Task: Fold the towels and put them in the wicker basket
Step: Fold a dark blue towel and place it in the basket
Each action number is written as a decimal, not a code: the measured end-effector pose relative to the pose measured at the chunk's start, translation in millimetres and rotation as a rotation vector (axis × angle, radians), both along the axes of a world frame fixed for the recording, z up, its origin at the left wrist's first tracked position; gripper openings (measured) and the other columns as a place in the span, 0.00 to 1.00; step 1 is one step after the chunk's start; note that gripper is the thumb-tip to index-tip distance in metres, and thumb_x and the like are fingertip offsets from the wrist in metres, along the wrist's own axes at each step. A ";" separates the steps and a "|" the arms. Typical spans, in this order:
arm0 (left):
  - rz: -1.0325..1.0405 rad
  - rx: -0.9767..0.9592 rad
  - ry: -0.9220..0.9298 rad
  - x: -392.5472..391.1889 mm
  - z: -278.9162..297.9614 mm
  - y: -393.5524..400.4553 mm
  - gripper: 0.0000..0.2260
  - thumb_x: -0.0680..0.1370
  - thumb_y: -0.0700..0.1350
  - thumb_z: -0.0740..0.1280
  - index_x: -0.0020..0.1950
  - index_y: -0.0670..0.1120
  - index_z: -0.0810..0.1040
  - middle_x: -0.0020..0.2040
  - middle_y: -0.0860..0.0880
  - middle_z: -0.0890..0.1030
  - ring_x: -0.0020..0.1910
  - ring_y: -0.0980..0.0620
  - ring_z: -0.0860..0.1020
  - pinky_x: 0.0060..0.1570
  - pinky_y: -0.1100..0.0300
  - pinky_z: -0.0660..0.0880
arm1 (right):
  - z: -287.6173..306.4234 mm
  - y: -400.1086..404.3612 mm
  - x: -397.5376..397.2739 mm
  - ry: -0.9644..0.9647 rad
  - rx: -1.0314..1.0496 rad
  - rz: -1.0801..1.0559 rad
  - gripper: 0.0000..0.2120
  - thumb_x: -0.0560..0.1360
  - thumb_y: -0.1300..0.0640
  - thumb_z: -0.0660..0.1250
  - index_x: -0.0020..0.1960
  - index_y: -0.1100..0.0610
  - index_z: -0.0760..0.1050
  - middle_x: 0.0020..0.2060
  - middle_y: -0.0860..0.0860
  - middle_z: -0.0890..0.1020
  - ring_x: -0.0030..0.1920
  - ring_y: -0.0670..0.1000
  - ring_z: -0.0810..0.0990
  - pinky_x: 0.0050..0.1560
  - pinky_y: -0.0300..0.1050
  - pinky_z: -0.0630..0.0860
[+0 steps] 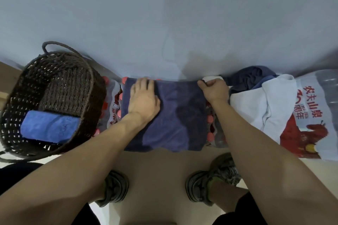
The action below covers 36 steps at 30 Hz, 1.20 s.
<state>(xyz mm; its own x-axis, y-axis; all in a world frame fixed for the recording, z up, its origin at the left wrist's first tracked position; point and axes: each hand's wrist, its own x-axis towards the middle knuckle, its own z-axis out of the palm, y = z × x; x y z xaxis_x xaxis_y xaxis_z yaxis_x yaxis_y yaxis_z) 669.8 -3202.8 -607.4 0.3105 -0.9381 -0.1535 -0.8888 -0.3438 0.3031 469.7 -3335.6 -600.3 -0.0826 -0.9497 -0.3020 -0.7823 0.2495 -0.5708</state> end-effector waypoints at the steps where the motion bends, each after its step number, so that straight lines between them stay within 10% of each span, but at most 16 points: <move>1: -0.096 -0.072 0.027 -6.9 1.9 -5.6 0.24 0.76 0.42 0.63 0.72 0.39 0.69 0.71 0.39 0.68 0.71 0.38 0.65 0.71 0.45 0.62 | 4.0 2.4 0.0 -0.006 -0.041 -0.005 0.16 0.74 0.48 0.72 0.44 0.62 0.80 0.46 0.58 0.85 0.50 0.59 0.81 0.47 0.44 0.72; 9: -0.409 -0.051 0.139 -53.8 -19.6 -41.7 0.18 0.82 0.43 0.57 0.72 0.45 0.71 0.73 0.47 0.68 0.72 0.45 0.63 0.60 0.47 0.70 | 9.4 88.1 -12.6 0.001 -0.033 -0.058 0.06 0.75 0.60 0.67 0.48 0.62 0.76 0.46 0.59 0.83 0.50 0.59 0.80 0.49 0.42 0.73; 15: -0.399 0.002 0.123 -59.6 -27.9 -40.3 0.20 0.81 0.46 0.59 0.73 0.48 0.68 0.74 0.46 0.63 0.73 0.43 0.58 0.63 0.45 0.67 | -4.0 145.8 -33.6 0.074 0.047 -0.039 0.22 0.73 0.50 0.72 0.59 0.62 0.72 0.51 0.57 0.80 0.51 0.58 0.79 0.51 0.52 0.77; 21: -0.405 0.031 0.144 -57.2 -27.7 -38.8 0.23 0.81 0.47 0.59 0.77 0.52 0.63 0.77 0.46 0.59 0.75 0.44 0.55 0.68 0.46 0.62 | 0.4 152.4 -40.1 0.005 0.021 -0.014 0.14 0.74 0.56 0.73 0.35 0.48 0.70 0.31 0.43 0.76 0.33 0.44 0.75 0.29 0.31 0.65; 28: -0.389 0.049 0.181 -55.5 -24.5 -45.8 0.23 0.80 0.47 0.60 0.75 0.53 0.65 0.75 0.47 0.60 0.73 0.44 0.56 0.68 0.46 0.62 | 7.7 163.7 -49.9 -0.277 -0.058 -0.166 0.11 0.73 0.62 0.72 0.37 0.56 0.71 0.29 0.47 0.75 0.28 0.40 0.71 0.35 0.29 0.70; 33: -0.370 0.041 0.215 -57.2 -26.6 -46.8 0.22 0.80 0.46 0.60 0.75 0.54 0.66 0.75 0.47 0.60 0.74 0.44 0.55 0.69 0.46 0.61 | 15.8 168.3 -62.2 -0.524 0.260 -0.234 0.14 0.76 0.61 0.66 0.32 0.54 0.77 0.29 0.48 0.79 0.31 0.44 0.76 0.33 0.36 0.73; 36: -0.365 0.034 0.219 -57.1 -28.4 -45.7 0.22 0.80 0.46 0.59 0.74 0.54 0.66 0.75 0.47 0.59 0.74 0.44 0.54 0.69 0.46 0.61 | 16.1 167.4 -65.6 -0.507 0.523 -0.143 0.11 0.78 0.51 0.66 0.49 0.58 0.83 0.43 0.52 0.86 0.42 0.49 0.82 0.41 0.40 0.76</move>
<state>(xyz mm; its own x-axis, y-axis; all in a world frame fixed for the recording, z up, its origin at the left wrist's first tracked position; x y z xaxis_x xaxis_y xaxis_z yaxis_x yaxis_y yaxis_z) 612.7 -3248.5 -635.8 -0.0844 -0.9736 -0.2119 -0.8701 -0.0316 0.4918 404.1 -3168.2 -584.2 0.0755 -0.6620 -0.7457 -0.3939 0.6672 -0.6322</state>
